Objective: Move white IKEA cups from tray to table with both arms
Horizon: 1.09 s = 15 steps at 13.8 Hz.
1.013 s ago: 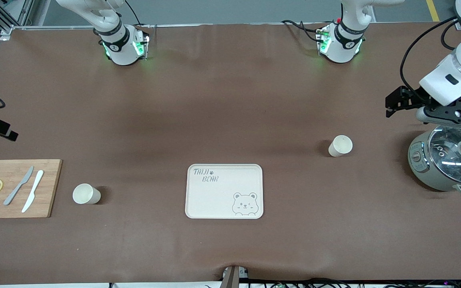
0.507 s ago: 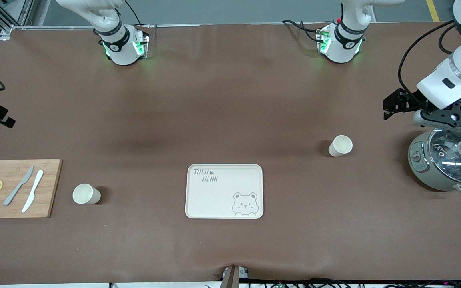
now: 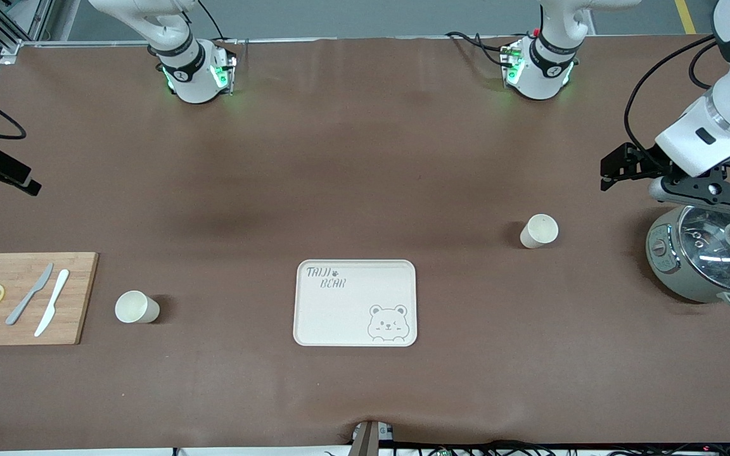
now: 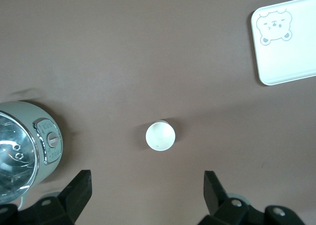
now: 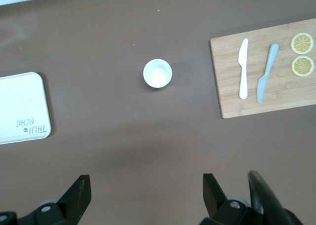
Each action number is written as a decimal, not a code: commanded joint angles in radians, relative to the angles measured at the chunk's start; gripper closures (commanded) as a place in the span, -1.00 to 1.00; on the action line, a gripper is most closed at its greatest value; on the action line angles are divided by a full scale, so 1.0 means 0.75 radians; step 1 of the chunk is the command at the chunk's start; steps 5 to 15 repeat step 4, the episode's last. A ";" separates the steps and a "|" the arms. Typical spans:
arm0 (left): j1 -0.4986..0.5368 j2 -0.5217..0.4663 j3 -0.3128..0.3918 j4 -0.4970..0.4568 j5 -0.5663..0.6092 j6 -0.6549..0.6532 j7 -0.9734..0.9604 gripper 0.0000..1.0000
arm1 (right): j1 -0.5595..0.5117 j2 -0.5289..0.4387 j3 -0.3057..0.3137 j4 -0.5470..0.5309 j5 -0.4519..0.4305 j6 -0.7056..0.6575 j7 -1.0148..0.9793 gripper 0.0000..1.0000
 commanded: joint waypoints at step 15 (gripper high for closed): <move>-0.005 0.001 0.001 0.019 -0.027 -0.013 0.000 -1.00 | 0.017 -0.035 0.018 -0.004 -0.092 -0.083 0.011 -1.00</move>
